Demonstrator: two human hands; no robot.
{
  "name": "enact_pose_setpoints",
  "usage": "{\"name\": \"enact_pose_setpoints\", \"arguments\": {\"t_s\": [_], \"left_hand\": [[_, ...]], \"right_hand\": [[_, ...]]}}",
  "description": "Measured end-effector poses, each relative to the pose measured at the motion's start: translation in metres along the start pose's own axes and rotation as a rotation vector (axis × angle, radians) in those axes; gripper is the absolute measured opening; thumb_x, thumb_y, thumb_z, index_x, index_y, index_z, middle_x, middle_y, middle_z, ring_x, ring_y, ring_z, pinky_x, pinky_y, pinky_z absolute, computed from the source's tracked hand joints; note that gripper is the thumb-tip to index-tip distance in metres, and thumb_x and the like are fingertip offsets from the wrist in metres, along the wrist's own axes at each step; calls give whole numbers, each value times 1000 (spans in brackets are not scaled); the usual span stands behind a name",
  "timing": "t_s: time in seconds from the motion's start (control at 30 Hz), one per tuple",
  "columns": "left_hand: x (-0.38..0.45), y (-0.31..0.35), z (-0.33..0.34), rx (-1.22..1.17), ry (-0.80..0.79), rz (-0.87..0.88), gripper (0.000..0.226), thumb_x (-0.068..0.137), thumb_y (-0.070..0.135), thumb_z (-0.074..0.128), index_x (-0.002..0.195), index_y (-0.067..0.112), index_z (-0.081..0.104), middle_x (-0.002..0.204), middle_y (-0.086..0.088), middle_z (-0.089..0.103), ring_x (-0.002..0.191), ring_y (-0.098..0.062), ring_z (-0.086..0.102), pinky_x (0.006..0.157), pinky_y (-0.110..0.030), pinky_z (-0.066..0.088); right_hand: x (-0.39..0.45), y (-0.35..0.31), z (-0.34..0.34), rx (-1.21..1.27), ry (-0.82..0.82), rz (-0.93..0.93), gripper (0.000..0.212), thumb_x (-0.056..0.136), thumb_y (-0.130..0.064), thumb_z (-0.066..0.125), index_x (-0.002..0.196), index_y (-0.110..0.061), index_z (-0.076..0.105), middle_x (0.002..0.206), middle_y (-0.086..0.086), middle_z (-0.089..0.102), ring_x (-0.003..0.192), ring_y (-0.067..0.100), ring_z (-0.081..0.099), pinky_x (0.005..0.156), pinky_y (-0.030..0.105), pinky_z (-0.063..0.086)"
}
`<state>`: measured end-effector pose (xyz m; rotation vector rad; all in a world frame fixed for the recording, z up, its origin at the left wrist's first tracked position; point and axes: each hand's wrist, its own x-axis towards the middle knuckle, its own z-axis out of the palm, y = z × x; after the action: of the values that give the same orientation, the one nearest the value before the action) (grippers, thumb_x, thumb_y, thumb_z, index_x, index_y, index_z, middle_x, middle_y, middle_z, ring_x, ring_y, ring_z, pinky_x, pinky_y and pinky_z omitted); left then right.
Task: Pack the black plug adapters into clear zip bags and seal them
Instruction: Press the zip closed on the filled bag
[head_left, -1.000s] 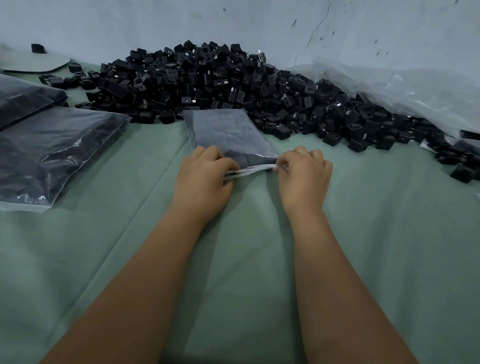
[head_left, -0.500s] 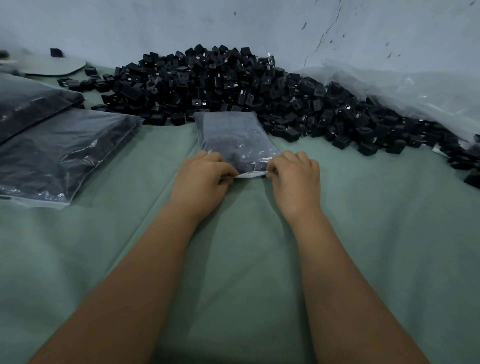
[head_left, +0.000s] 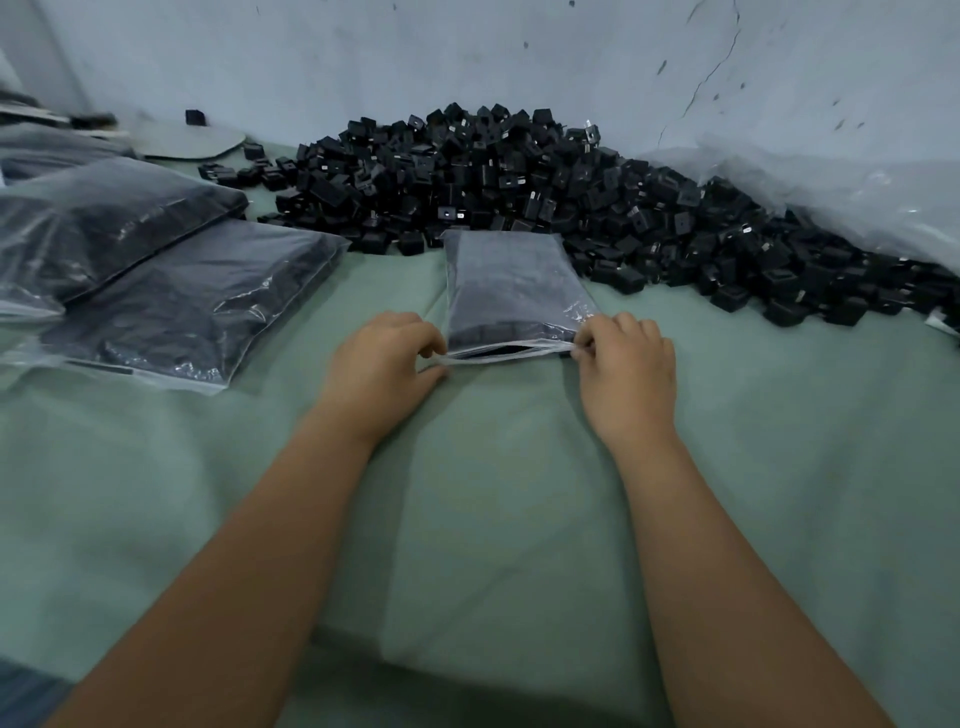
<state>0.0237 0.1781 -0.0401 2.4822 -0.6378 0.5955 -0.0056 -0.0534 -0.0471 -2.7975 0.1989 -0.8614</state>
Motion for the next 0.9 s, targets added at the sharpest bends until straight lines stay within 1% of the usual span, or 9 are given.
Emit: {"name": "enact_pose_setpoints", "arguments": {"t_s": [0.1, 0.23, 0.33, 0.43, 0.5, 0.57, 0.67, 0.77, 0.9], "left_hand": [[2, -1, 3, 38, 24, -33, 6, 87, 17, 70, 89, 12, 72, 91, -3, 65, 92, -26, 57, 74, -38, 47], [4, -2, 5, 28, 40, -32, 3, 85, 11, 71, 85, 10, 74, 89, -3, 68, 92, -28, 57, 72, -36, 45], [4, -2, 5, 30, 32, -9, 3, 85, 8, 70, 84, 8, 73, 88, -5, 68, 90, -29, 57, 72, -36, 44], [4, -1, 5, 71, 61, 57, 3, 84, 7, 72, 83, 4, 70, 85, -9, 66, 85, -32, 56, 71, -35, 41], [4, 0, 5, 100, 78, 93, 5, 83, 9, 73, 86, 6, 72, 87, -8, 66, 85, -32, 57, 72, -33, 39], [5, 1, 6, 118, 52, 103, 7, 85, 12, 73, 90, 8, 75, 90, -7, 68, 89, -31, 58, 75, -35, 42], [8, 1, 6, 97, 22, 87, 7, 86, 9, 71, 89, 5, 76, 91, -9, 70, 89, -33, 58, 78, -39, 44], [8, -1, 5, 92, 42, 80, 6, 85, 8, 72, 87, 4, 75, 88, -10, 69, 87, -34, 58, 78, -42, 45], [7, 1, 6, 151, 73, 129, 5, 85, 10, 72, 88, 7, 74, 88, -9, 68, 86, -34, 60, 77, -41, 41]], "right_hand": [[1, 1, 1, 19, -6, 7, 2, 91, -17, 59, 90, -19, 59, 94, 0, 57, 93, 24, 45, 73, 28, 21], [1, 1, 1, 43, -16, 8, 3, 91, -17, 58, 90, -19, 59, 94, 0, 57, 94, 24, 45, 75, 29, 25], [1, 2, 1, 53, -11, -7, 3, 91, -15, 58, 90, -18, 59, 92, 1, 56, 92, 24, 45, 73, 28, 24], [1, 1, 2, 62, -8, -14, 4, 91, -13, 57, 89, -17, 59, 91, 0, 55, 90, 23, 44, 72, 27, 22], [1, 1, 2, 64, -9, -13, 4, 91, -14, 57, 89, -17, 59, 91, 0, 55, 89, 22, 43, 71, 27, 21], [1, 1, 2, 58, -19, -22, 4, 92, -15, 57, 90, -17, 59, 91, 0, 56, 90, 22, 44, 72, 27, 24], [1, 1, 1, 66, -27, -37, 3, 92, -16, 57, 91, -17, 60, 91, 0, 56, 91, 22, 45, 73, 28, 27], [1, 0, 1, 85, -17, -59, 4, 91, -13, 58, 90, -16, 61, 89, 0, 56, 88, 23, 45, 72, 27, 25], [1, 0, 0, 91, -11, -69, 6, 90, -11, 57, 88, -15, 61, 88, 0, 55, 86, 22, 44, 71, 27, 25]]}}
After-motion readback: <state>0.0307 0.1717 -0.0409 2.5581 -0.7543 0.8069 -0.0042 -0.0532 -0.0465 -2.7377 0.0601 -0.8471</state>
